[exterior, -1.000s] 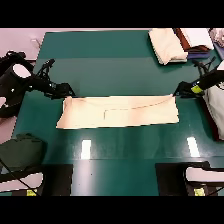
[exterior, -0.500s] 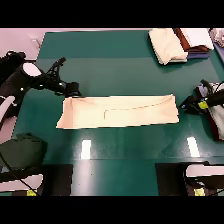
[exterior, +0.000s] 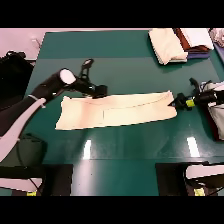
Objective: Fold the shirts.
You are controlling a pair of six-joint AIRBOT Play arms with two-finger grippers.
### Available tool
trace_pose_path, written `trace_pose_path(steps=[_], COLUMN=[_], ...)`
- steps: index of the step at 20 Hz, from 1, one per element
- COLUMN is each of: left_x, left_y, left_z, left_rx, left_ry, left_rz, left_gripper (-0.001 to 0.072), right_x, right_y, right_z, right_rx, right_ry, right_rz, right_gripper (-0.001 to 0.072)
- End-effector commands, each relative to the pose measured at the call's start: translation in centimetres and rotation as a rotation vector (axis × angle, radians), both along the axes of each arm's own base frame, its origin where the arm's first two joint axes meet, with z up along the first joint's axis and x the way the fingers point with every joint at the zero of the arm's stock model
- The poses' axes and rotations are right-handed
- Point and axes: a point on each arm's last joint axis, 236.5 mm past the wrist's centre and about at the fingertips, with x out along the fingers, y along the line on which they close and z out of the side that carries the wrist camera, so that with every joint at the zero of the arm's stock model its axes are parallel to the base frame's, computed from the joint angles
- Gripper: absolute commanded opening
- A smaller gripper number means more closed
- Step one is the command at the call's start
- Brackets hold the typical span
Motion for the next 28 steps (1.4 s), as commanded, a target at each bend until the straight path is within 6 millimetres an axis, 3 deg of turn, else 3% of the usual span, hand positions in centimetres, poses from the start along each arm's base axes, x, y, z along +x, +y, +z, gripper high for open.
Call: trace_pose_path(steps=[1,5,8,12,16,18,19,22,25,28], left_x=[0.5,0.1,-0.1,0.0,0.1,1.0,1.9,5.9,8.6,8.4], left_y=[-4.9,-7.2,-7.4,-7.3,-7.1,-6.2,-4.9,1.7,10.2,17.6], left_z=[-1.9,-5.6,-7.4,-7.8,-6.9,-4.6,-3.1,3.6,12.7,20.5], left_rx=[-0.016,0.004,0.014,0.023,0.026,0.031,0.042,0.1,0.137,0.158], left_ry=[0.01,0.081,0.119,0.118,0.116,0.098,0.091,-0.029,-0.199,-0.354], left_rz=[-0.049,-0.098,-0.098,-0.099,-0.116,-0.138,-0.127,-0.044,0.089,0.234], left_gripper=[0.0024,0.0024,0.0024,0.0023,0.0024,0.0023,0.0024,0.0024,0.0024,0.0024], right_x=[1.8,3.0,2.7,1.5,0.5,0.2,-0.1,-1.5,-3.1,-5.5], right_y=[2.1,6.0,10.2,15.5,19.4,21.3,22.4,27.5,34.8,44.2], right_z=[7.1,17.2,22.8,26.2,27.9,28.8,29.3,30.3,28.9,26.4], right_rx=[-0.033,-0.086,-0.086,-0.053,-0.022,-0.005,0.01,0.134,0.24,0.363], right_ry=[-0.177,-0.39,-0.506,-0.577,-0.63,-0.667,-0.681,-0.696,-0.675,-0.686], right_rz=[0.081,0.138,0.201,0.296,0.36,0.383,0.393,0.44,0.509,0.557], right_gripper=[0.0017,0.0016,0.0017,0.0016,0.0017,0.0017,0.0017,0.0017,0.0017,0.0021])
